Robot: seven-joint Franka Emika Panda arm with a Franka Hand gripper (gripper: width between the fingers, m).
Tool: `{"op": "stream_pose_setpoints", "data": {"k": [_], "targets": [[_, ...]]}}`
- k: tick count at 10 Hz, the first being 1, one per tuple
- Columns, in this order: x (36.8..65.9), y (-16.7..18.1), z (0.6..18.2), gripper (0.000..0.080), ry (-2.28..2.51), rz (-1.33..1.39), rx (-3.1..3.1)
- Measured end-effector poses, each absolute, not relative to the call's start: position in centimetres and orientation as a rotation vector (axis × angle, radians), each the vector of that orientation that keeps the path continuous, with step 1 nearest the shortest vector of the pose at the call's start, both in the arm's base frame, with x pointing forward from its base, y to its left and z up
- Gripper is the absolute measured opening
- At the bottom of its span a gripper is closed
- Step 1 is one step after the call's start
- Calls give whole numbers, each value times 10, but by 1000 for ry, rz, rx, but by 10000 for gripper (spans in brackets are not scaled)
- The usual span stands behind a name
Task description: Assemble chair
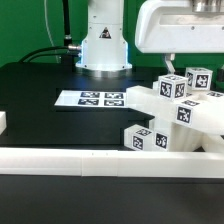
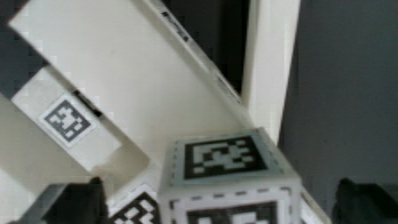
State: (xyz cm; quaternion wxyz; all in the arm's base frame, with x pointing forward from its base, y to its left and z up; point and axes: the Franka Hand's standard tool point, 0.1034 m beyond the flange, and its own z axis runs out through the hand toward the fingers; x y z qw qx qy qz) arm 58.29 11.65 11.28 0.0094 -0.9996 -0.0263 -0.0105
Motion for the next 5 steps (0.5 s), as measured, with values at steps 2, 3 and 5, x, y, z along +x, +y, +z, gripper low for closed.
{"op": "stream_pose_setpoints", "data": {"k": [2,3,5], "targets": [[583,116,113,358,-75,-33,-3122],[583,116,113,358,-54,-33,-3122],[583,116,113,281,-48,-32,-3122]]}}
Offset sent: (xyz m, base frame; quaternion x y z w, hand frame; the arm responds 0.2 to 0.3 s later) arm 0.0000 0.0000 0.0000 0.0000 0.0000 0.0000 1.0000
